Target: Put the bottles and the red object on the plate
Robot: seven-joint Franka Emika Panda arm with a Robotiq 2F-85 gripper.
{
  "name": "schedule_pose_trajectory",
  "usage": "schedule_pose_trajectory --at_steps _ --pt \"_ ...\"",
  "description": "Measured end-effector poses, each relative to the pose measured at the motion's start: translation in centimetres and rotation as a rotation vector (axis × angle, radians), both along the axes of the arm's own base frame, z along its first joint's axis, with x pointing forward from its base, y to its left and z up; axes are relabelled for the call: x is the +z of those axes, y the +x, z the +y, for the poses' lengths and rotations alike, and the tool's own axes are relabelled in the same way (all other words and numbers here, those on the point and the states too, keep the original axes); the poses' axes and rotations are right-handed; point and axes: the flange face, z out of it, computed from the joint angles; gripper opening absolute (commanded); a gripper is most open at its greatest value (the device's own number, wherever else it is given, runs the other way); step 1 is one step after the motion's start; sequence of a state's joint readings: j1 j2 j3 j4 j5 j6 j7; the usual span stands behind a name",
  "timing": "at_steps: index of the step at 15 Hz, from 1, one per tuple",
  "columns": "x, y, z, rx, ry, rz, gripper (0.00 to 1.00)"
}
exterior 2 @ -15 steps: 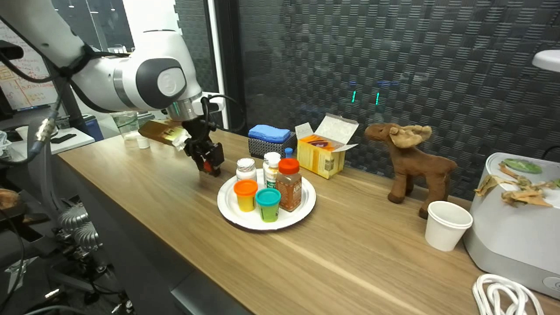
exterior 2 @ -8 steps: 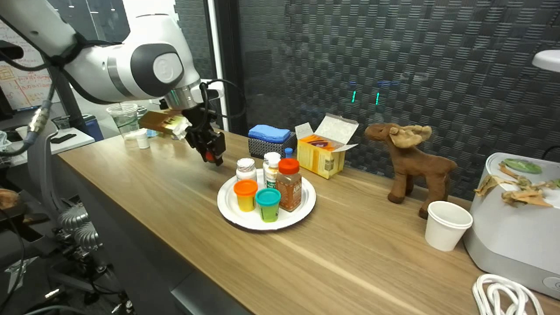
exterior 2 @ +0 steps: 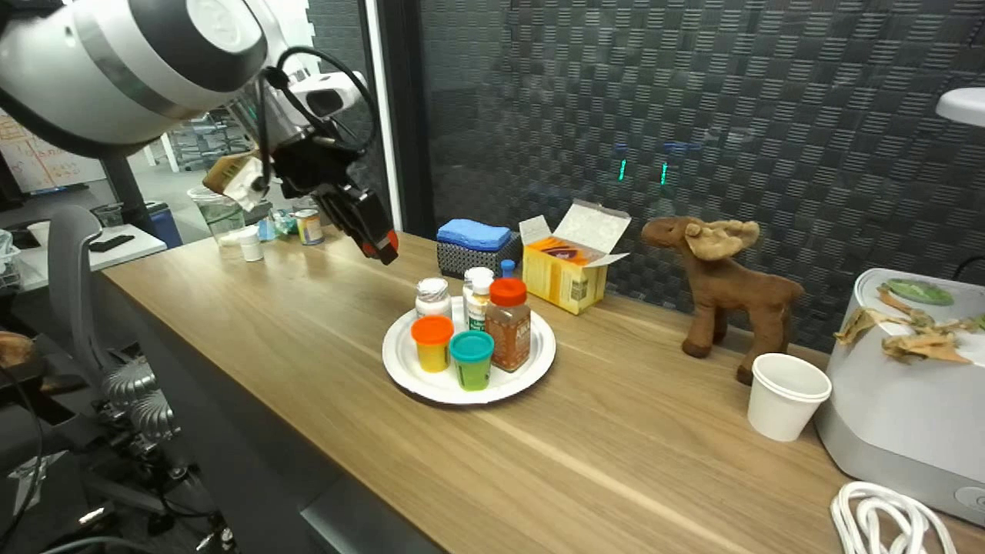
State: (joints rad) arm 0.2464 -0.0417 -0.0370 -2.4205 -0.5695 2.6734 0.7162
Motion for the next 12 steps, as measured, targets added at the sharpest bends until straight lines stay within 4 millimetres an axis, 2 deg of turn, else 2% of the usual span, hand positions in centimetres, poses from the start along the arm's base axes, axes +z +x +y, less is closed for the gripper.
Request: schedule_pose_trajectory --at_steps 2,5,9,12 --pt "1.0 -1.9 -2.2 -0.077 0.0 -0.019 0.24" --pt "1.5 -3.7 -5.8 -0.177 0.003 -0.029 0.24" --pt "0.0 -4.6 -10.4 -0.278 0.006 0.008 0.24" --pt "-2.0 -4.7 -12.6 -0.315 0.026 0.07 0.24"
